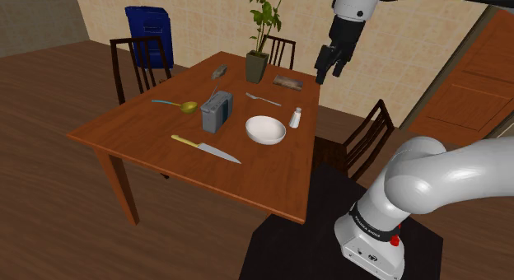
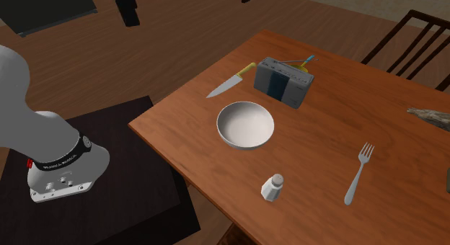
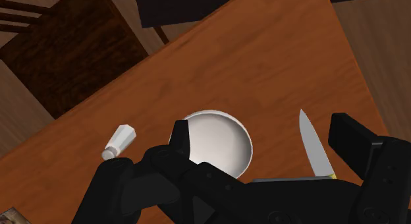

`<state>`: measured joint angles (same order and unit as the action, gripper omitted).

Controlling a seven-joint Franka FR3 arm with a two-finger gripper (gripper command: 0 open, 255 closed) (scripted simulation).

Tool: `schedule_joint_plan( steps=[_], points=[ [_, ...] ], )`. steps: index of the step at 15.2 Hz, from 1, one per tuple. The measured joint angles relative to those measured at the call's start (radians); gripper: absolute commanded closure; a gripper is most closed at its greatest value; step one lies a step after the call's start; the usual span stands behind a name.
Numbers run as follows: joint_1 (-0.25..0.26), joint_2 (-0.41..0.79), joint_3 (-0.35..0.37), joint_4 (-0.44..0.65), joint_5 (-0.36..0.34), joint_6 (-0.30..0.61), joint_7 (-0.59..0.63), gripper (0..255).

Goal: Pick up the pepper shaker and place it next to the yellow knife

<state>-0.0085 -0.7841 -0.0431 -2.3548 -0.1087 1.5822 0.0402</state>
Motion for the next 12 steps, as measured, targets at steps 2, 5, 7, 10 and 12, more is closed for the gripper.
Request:
schedule_joint_plan(
  steps=[2, 5, 7, 10, 12],
  points=[
    [-0.001, 0.005, -0.007, -0.008, -0.004, 0.015, -0.006, 0],
    [-0.014, 0.032, -0.052, -0.049, -0.034, 0.098, -0.05, 0],
    [-0.022, 0.052, -0.084, -0.078, -0.053, 0.158, -0.08, 0],
    [-0.033, 0.113, -0.137, -0.105, -0.081, 0.264, -0.127, 0],
    [-0.042, 0.15, -0.175, -0.117, -0.097, 0.326, -0.162, 0]
  ],
)
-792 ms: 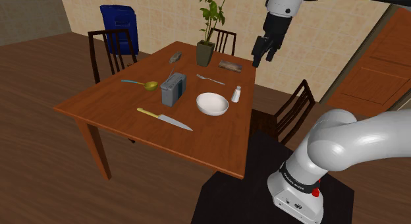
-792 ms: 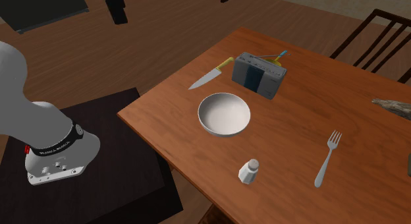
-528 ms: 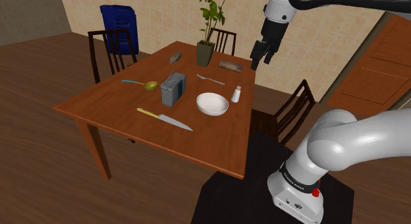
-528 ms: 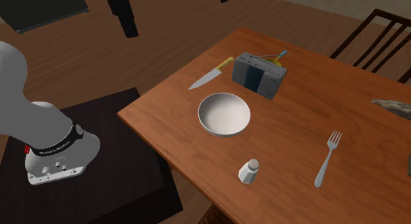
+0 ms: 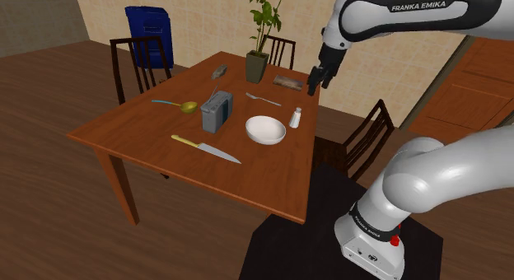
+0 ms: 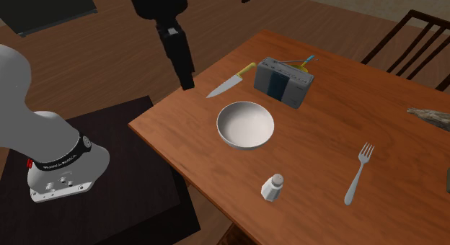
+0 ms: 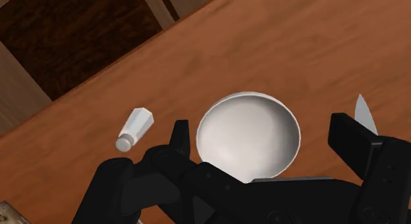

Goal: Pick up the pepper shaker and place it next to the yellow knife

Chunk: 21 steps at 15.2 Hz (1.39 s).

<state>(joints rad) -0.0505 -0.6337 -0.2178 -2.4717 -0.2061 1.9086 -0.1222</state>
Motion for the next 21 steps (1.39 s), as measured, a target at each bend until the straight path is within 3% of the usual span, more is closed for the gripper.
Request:
schedule_joint_plan(
  steps=[6, 11, 16, 21],
  points=[
    [-0.011, 0.161, -0.113, -0.01, -0.023, 0.209, -0.106, 0],
    [-0.001, 0.33, -0.204, 0.026, 0.01, 0.371, -0.212, 0],
    [0.017, 0.533, -0.285, 0.099, 0.123, 0.514, -0.364, 0],
    [0.001, 0.743, -0.308, 0.21, 0.315, 0.604, -0.554, 0]
  ],
)
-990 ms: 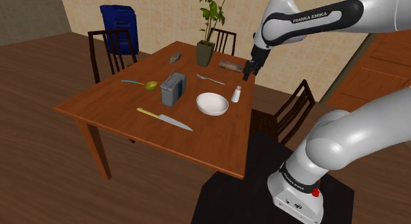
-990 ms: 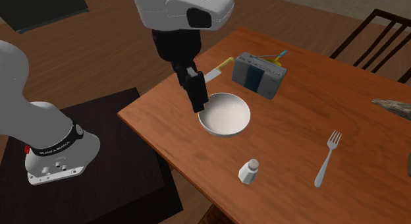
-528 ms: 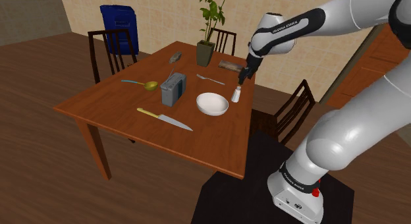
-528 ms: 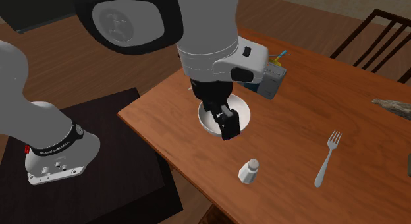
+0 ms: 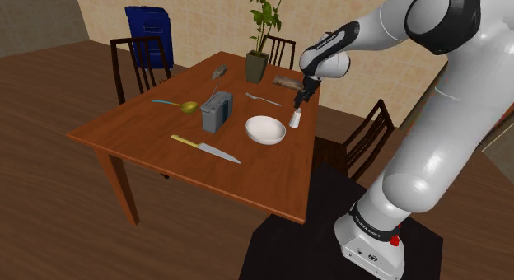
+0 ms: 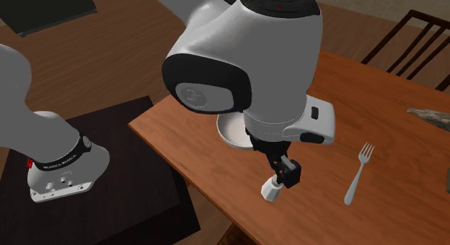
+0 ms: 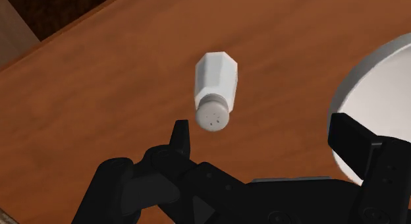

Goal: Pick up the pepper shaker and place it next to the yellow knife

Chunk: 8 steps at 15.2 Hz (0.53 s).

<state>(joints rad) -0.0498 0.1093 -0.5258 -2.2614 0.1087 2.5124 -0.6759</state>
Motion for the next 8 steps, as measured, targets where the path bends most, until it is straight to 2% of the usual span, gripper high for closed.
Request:
schedule_joint_plan(
  steps=[3, 8],
  points=[
    [-0.04, 0.118, 0.023, 0.079, 0.112, 0.028, -0.102, 0],
    [-0.073, 0.194, 0.053, 0.098, 0.183, 0.075, -0.16, 0]
  ],
)
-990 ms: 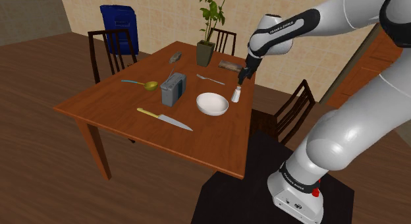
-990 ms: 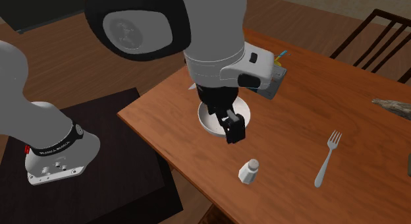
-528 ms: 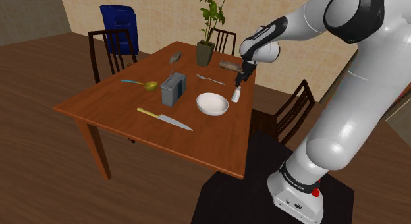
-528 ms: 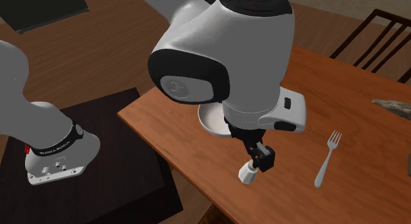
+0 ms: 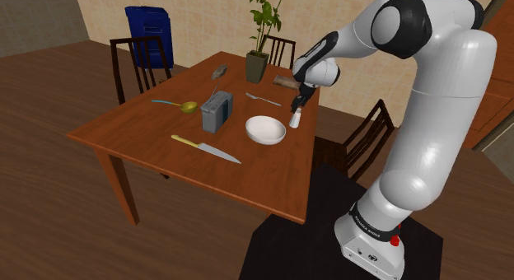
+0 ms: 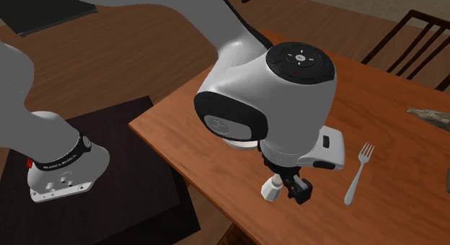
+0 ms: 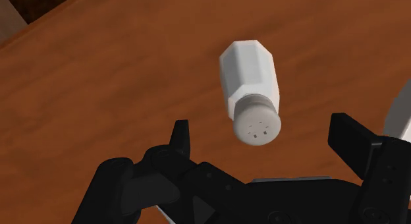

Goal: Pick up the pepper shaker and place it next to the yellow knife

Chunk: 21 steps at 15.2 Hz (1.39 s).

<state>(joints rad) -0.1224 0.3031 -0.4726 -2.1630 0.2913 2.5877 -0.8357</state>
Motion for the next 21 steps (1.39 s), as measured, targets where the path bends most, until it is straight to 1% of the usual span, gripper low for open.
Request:
schedule_joint_plan(
  steps=[3, 8, 9, 19, 21],
  points=[
    [-0.01, 0.027, 0.013, 0.006, 0.023, 0.017, -0.015, 0],
    [-0.012, 0.032, 0.016, 0.008, 0.027, 0.02, -0.017, 0],
    [-0.012, 0.032, 0.016, 0.008, 0.027, 0.02, -0.017, 255],
    [-0.012, 0.032, 0.016, 0.009, 0.027, 0.02, -0.017, 255],
    [-0.006, 0.018, 0.008, 0.007, 0.014, 0.008, -0.008, 255]
  ],
)
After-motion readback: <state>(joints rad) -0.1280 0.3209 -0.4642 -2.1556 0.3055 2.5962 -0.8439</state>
